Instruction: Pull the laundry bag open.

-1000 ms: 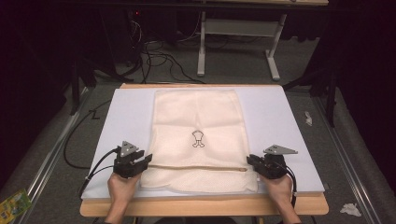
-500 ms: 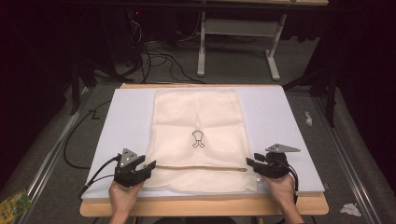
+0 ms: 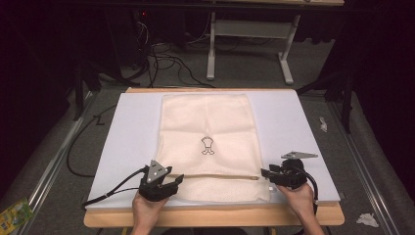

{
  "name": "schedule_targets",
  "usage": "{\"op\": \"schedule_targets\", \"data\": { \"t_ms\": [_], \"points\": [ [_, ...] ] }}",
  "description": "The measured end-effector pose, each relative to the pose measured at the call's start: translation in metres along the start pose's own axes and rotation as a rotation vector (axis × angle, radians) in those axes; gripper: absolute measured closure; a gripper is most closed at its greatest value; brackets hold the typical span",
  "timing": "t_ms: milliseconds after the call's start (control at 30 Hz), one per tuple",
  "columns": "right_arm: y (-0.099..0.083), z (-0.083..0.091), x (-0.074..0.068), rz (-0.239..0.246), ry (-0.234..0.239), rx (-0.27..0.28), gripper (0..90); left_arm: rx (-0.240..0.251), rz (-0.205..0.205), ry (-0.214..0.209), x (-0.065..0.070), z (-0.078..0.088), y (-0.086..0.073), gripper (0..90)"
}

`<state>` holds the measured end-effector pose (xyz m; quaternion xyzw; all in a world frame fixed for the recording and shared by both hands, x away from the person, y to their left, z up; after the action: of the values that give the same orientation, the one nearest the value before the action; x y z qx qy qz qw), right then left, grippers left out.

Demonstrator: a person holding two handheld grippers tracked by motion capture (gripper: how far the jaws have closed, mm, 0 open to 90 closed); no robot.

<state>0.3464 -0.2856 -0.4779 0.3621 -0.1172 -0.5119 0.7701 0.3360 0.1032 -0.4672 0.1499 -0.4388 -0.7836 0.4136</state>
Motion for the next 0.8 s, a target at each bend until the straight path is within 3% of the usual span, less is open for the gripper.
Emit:
{"op": "schedule_targets", "data": {
  "t_ms": [33, 267, 400, 467, 800],
  "points": [
    [0.001, 0.000, 0.000, -0.004, 0.005, -0.006, 54.8, 0.002, 0.015, -0.009, 0.001, -0.003, 0.002, 46.6],
    [0.008, -0.001, 0.004, -0.040, 0.016, -0.052, 54.5, -0.029, -0.051, 0.037, 0.008, -0.028, 0.015, 43.0],
    [0.016, -0.005, 0.007, -0.064, 0.041, -0.107, 52.8, -0.051, -0.026, 0.031, 0.003, -0.044, 0.022, 41.6],
    [0.023, -0.011, 0.010, -0.094, 0.065, -0.164, 51.4, -0.077, -0.021, 0.041, -0.002, -0.053, 0.023, 40.4],
    [0.041, -0.028, 0.010, -0.127, 0.077, -0.283, 46.6, -0.125, -0.035, 0.066, -0.009, -0.070, 0.017, 39.9]
  ]
}}
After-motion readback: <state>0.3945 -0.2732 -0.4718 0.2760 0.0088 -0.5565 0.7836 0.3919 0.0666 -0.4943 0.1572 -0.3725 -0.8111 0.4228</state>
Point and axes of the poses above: each handheld gripper's, and its own axes: z roughly backward along the jaws, y roughly out of its top, x roughly to its right, the point moved 3 cm from there along -z, roughly forward along the jaws, and after that the axes turned 3 degrees about z, right-handed, at the moved point
